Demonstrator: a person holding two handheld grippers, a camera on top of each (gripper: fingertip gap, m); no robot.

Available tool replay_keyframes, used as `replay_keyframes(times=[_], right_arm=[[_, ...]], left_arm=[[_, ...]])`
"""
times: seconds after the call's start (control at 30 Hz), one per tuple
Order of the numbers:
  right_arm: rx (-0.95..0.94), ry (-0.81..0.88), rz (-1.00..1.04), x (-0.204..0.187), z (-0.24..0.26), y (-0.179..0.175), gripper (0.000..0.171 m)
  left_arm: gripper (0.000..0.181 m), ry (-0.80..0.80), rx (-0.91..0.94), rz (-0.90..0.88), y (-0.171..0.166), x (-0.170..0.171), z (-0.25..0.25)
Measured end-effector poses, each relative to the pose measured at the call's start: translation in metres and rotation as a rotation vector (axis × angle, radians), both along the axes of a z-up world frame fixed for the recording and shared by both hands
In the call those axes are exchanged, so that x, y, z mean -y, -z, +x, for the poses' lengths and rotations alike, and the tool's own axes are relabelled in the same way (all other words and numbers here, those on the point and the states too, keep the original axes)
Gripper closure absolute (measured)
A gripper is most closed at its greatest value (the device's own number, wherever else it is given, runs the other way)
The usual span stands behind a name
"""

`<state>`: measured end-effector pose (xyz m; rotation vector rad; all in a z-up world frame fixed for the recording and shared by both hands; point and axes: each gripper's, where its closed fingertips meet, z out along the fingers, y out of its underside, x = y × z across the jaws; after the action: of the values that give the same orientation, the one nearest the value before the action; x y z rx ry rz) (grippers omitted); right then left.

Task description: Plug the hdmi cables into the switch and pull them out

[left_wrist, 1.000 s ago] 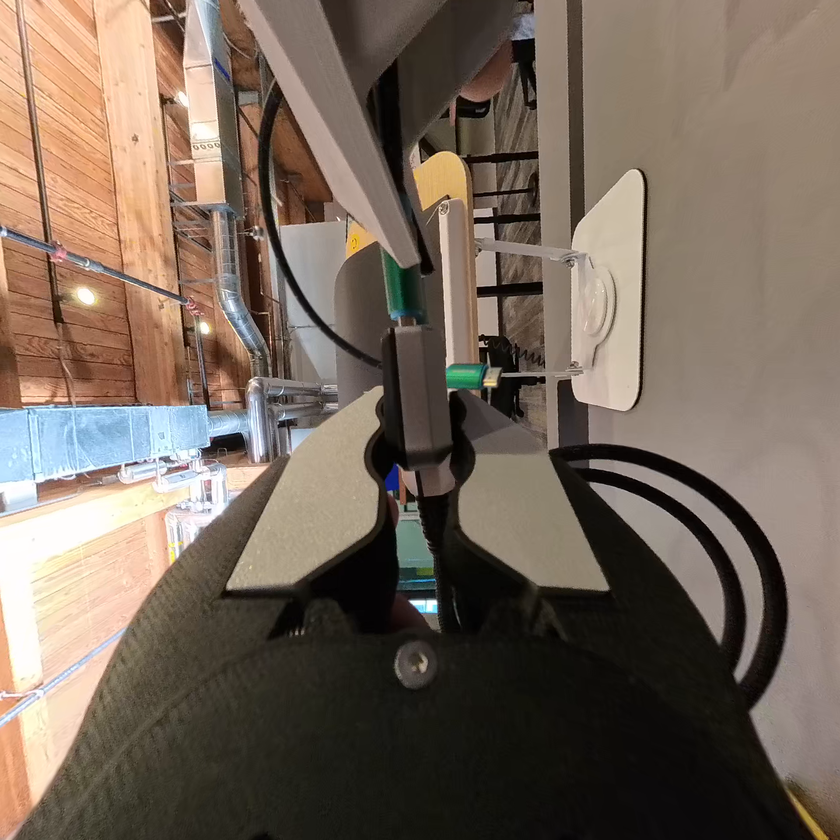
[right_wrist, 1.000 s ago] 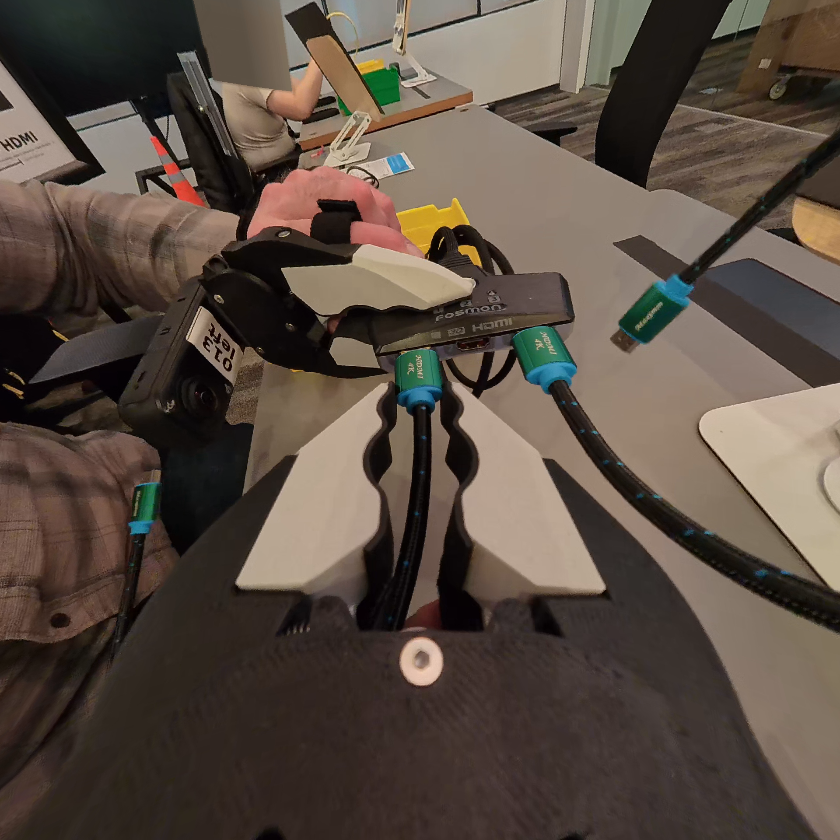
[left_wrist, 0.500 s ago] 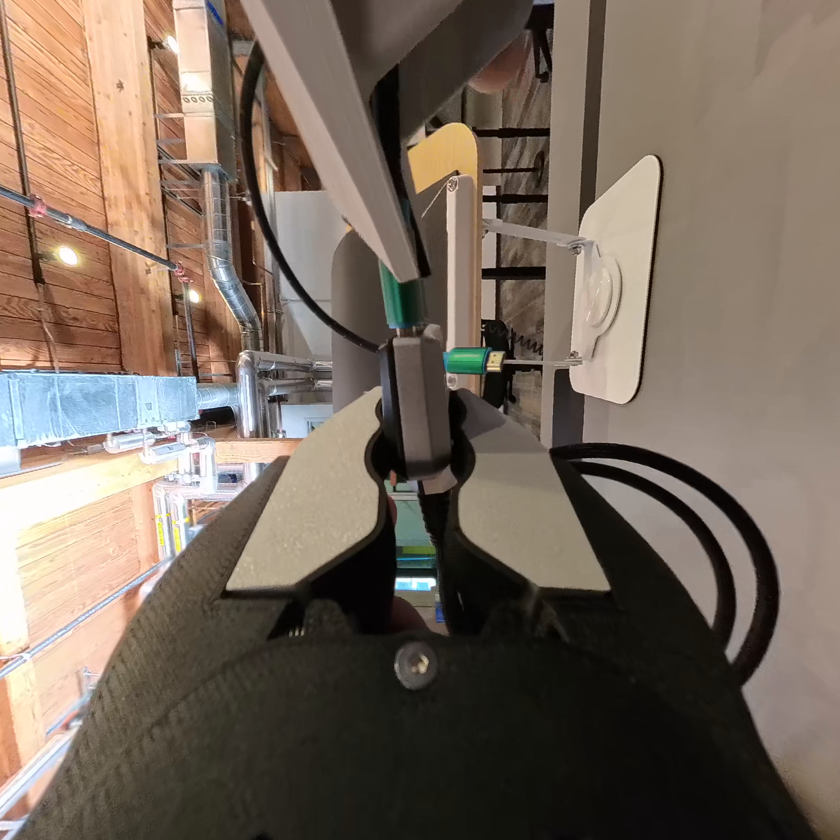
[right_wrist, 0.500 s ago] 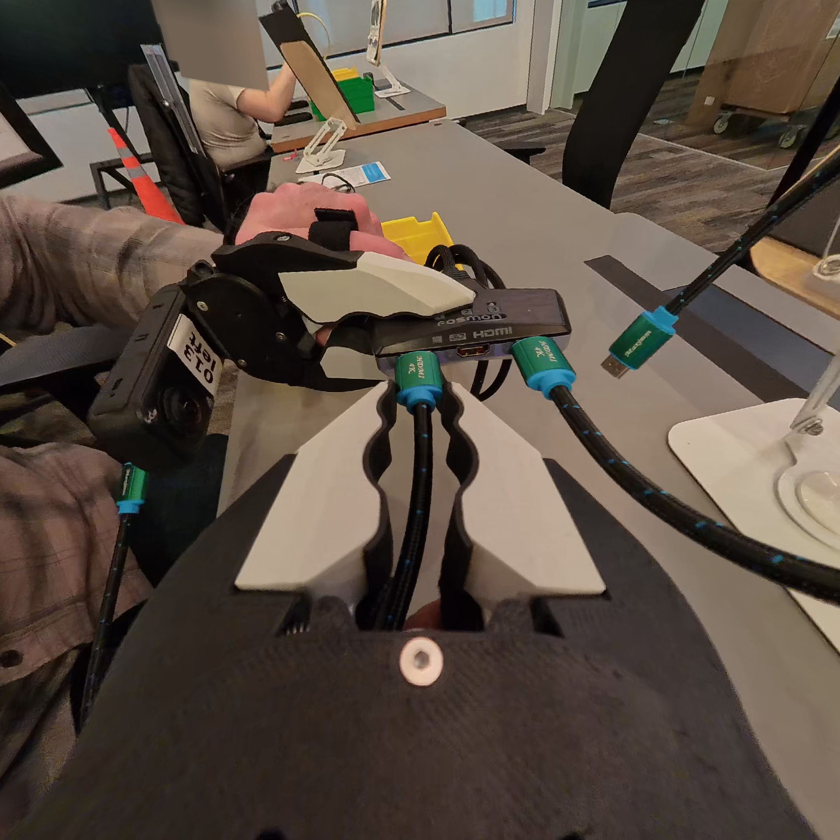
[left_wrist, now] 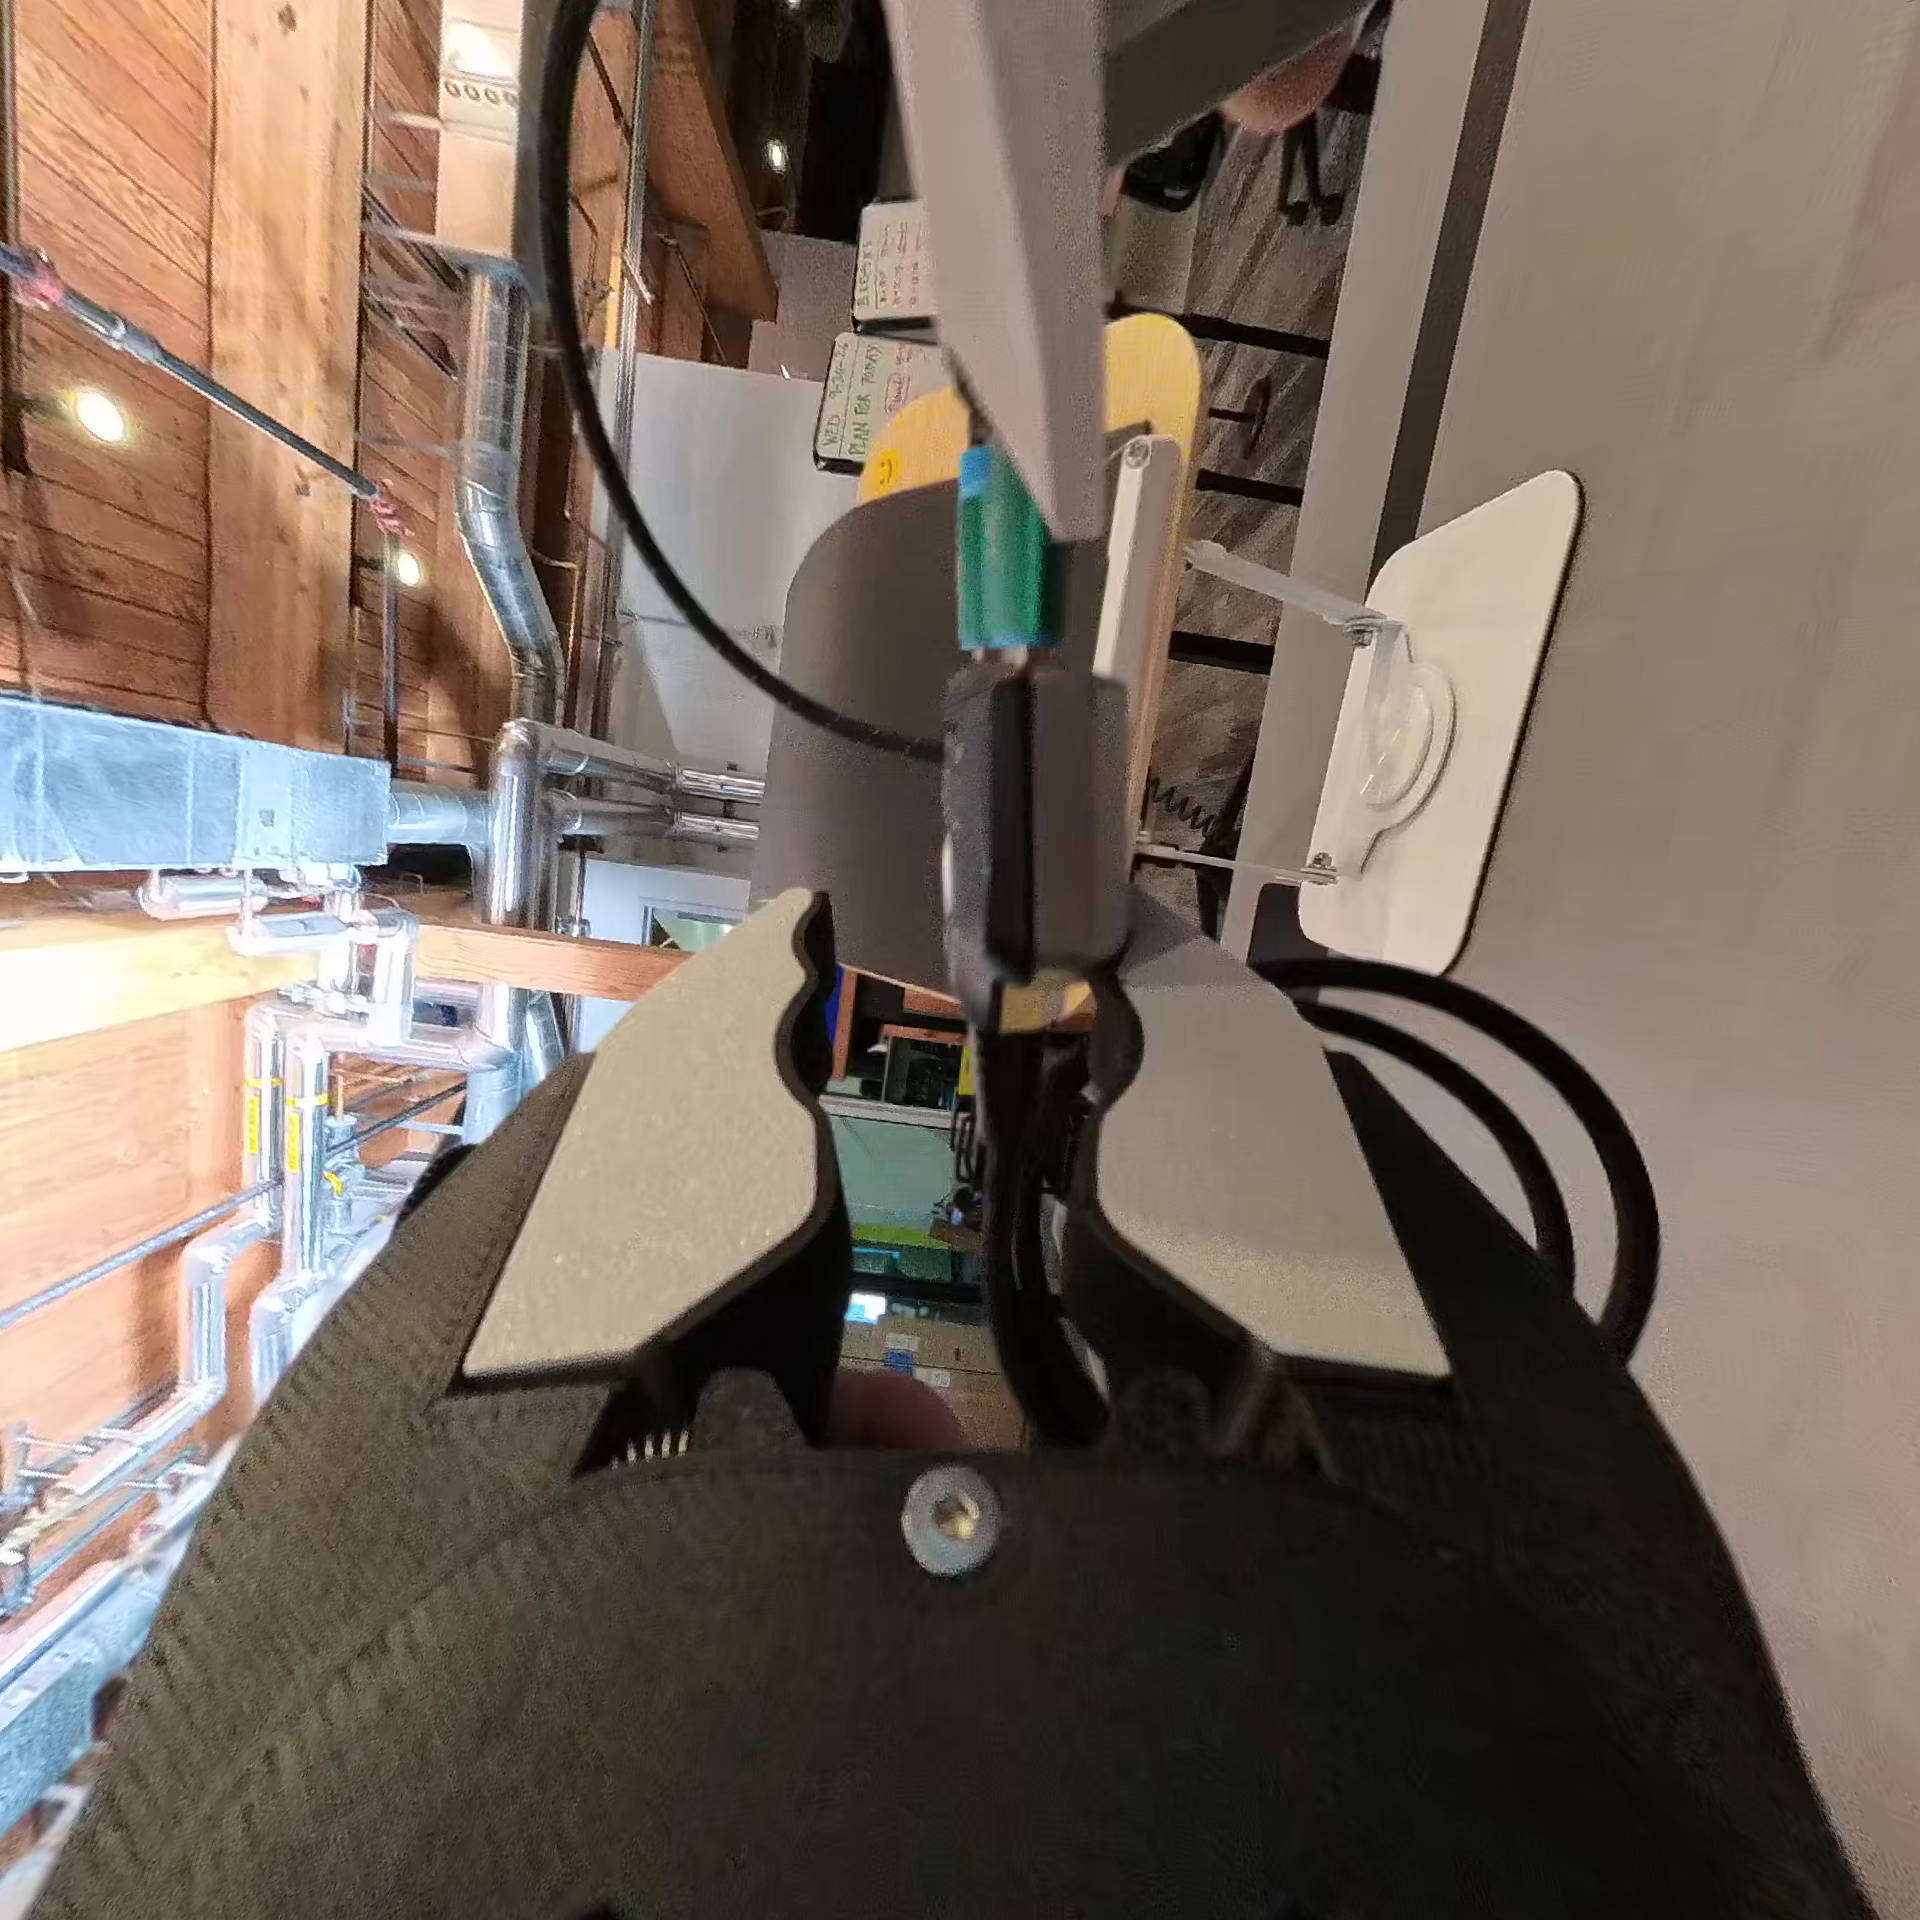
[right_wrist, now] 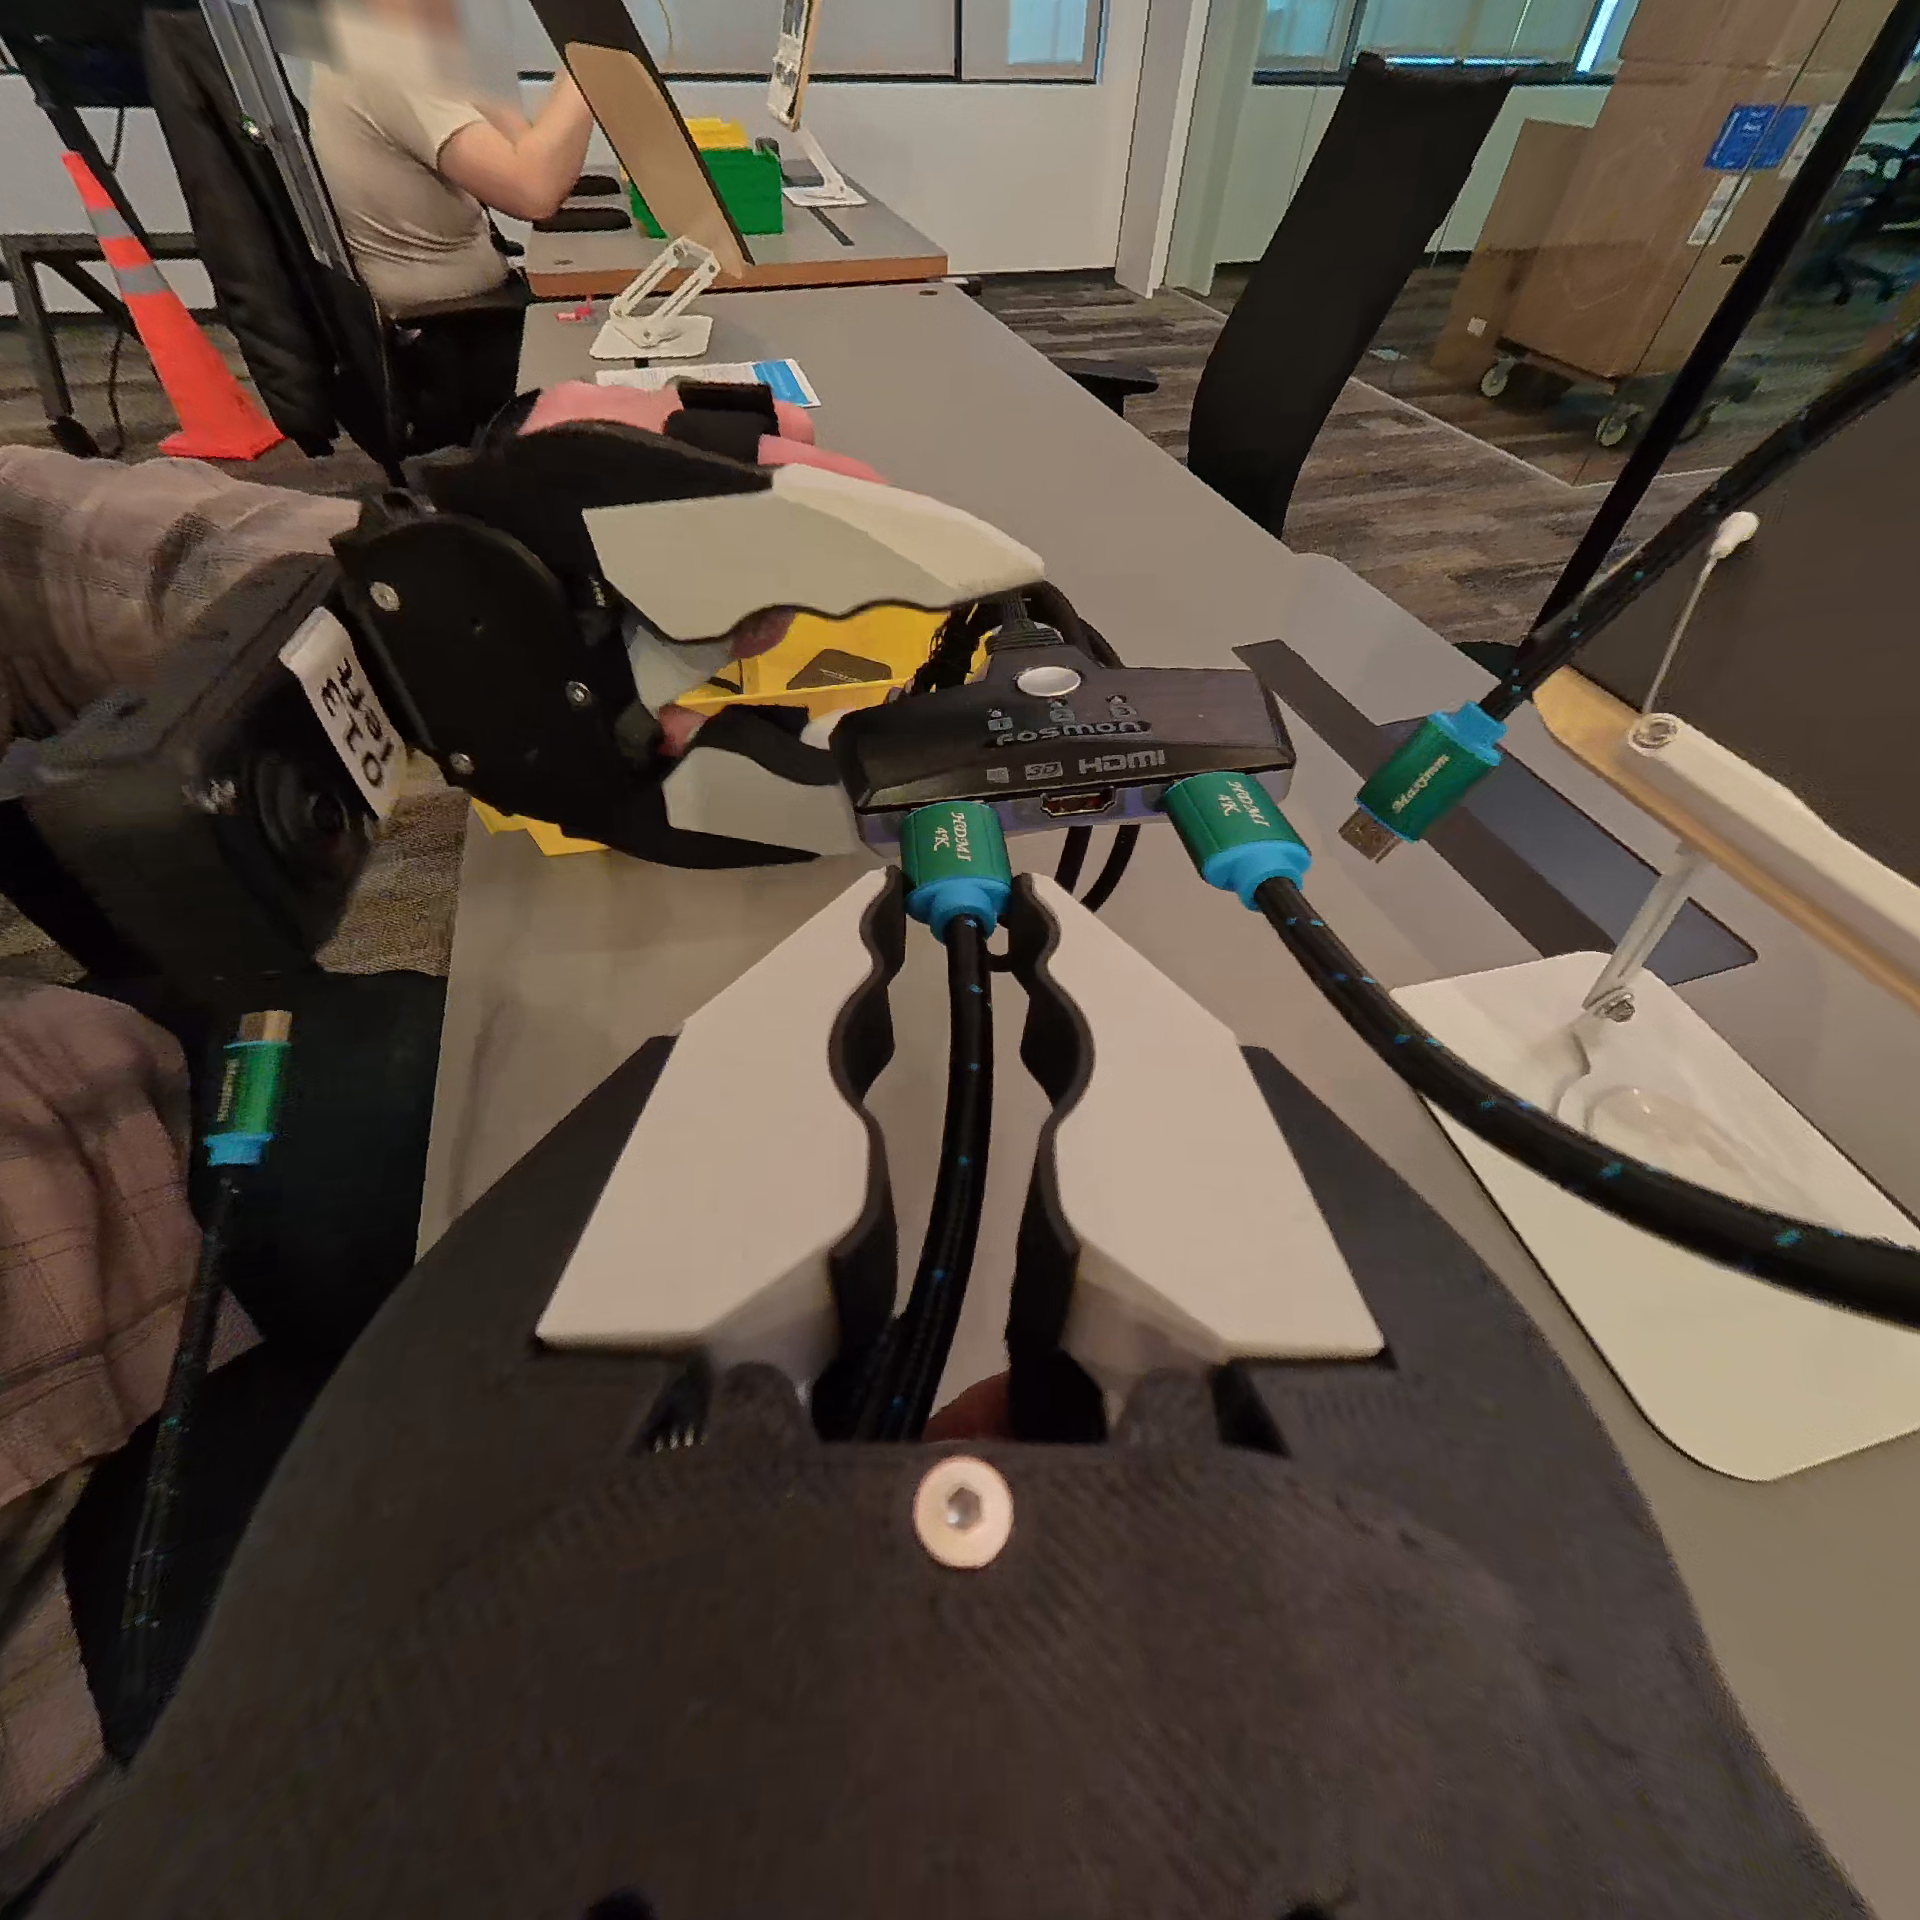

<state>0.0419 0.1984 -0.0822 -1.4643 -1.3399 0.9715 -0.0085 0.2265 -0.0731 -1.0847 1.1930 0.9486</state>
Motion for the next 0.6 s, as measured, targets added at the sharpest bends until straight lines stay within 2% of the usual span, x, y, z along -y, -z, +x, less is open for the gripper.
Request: replay_keyframes(times=[0.07,0.37,0.6], right_arm=[[0.008,0.009,0.006,-0.002,0.004,0.000,0.154],[0.119,0.068,0.094,-0.015,0.026,0.001,0.154],[0.186,0.124,0.212,-0.032,0.080,-0.047,0.154]], left_arm=[[0.127,0.004,0.028,-0.030,-0.002,0.002,-0.001],[0.132,0.026,0.148,-0.047,-0.018,0.024,-0.006],[0.135,-0.011,0.144,-0.063,0.002,0.035,-0.026]])
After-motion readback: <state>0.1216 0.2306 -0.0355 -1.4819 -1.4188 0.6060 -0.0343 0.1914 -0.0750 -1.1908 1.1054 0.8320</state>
